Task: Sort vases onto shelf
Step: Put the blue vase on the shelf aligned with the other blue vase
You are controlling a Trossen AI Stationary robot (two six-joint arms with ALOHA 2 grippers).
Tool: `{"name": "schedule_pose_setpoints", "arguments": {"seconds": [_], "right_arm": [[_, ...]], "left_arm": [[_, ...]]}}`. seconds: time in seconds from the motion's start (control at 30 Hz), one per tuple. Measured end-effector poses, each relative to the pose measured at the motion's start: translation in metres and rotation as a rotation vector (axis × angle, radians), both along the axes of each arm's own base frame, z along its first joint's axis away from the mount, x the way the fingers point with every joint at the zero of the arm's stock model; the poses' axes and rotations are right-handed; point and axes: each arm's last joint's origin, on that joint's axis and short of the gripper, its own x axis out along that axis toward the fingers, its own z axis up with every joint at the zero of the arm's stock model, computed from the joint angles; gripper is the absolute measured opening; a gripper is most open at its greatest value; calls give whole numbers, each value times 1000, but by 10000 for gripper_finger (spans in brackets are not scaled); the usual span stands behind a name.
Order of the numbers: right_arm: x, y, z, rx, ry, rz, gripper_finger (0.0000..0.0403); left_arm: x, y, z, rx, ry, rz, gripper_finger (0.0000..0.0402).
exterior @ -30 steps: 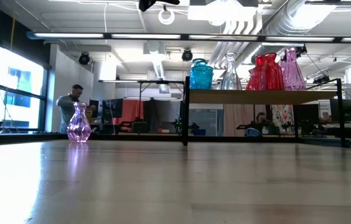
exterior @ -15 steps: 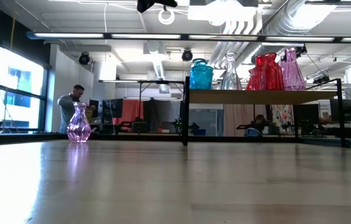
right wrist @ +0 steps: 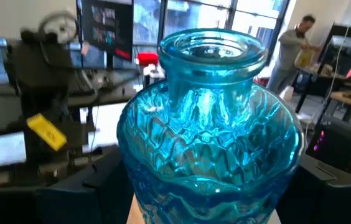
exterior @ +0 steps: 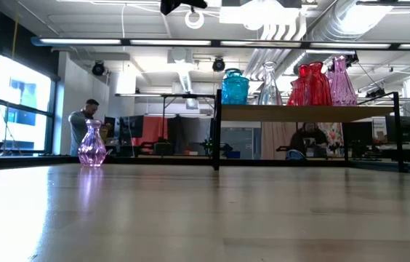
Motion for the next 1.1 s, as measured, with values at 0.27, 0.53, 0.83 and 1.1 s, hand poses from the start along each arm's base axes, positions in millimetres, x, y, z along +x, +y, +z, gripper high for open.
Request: {"name": "schedule_pose_setpoints", "arguments": {"seconds": [0.27, 0.53, 0.83, 1.1], "right_arm": [[-1, 0, -10, 55, 87, -2, 270], [-3, 1, -20, 100, 184, -9, 270], [-5, 1, -29, 136, 267, -33, 270], [-2, 0, -64, 195, 276, -45, 270]], "left_arm": [[0, 0, 0, 0, 0, 0, 104], [0, 0, 0, 1, 0, 0, 104], [0, 2, 0, 28, 5, 36, 104], [-1, 6, 0, 29, 6, 48, 104]]}}
